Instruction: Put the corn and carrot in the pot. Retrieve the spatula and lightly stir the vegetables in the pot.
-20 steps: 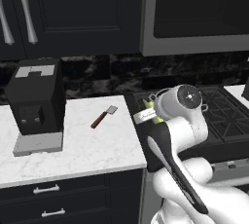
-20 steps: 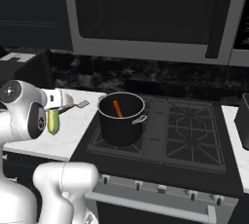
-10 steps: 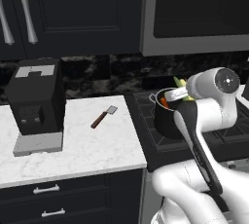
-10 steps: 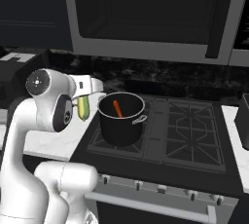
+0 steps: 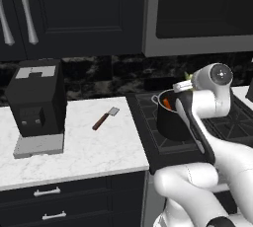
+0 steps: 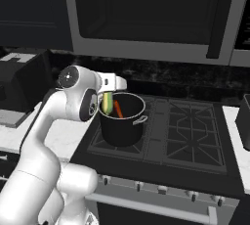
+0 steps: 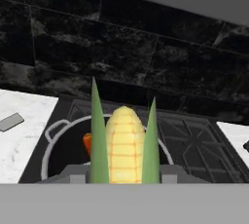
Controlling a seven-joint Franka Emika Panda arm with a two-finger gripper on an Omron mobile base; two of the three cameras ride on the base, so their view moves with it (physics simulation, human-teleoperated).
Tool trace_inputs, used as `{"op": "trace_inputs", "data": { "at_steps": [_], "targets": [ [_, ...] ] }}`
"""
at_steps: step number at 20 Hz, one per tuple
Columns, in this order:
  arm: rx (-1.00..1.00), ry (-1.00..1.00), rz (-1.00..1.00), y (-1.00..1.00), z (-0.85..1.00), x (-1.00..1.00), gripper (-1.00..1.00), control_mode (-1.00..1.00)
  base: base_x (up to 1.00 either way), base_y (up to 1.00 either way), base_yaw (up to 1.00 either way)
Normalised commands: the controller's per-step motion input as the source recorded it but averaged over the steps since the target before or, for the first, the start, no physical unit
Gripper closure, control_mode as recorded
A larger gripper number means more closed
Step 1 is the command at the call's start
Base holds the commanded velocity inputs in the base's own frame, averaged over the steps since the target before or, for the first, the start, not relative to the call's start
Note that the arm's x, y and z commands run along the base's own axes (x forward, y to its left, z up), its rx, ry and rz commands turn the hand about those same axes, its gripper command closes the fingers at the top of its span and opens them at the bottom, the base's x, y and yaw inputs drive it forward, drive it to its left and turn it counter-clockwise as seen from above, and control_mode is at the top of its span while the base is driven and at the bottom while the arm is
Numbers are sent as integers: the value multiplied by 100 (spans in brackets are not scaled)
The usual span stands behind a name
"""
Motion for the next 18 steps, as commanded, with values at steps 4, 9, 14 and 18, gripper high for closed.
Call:
{"op": "trace_inputs", "data": {
  "at_steps": [4,9,14,18],
  "targets": [
    [9,-2,-3,-29,-23,66,100,-100,0,0,0],
    [10,-16,0,-1,-28,43,100,-100,0,0,0],
    [2,-20,0,-2,-33,29,100,-100,0,0,0],
    [0,-8,0,-4,-17,24,100,-100,0,0,0]
  ]
}}
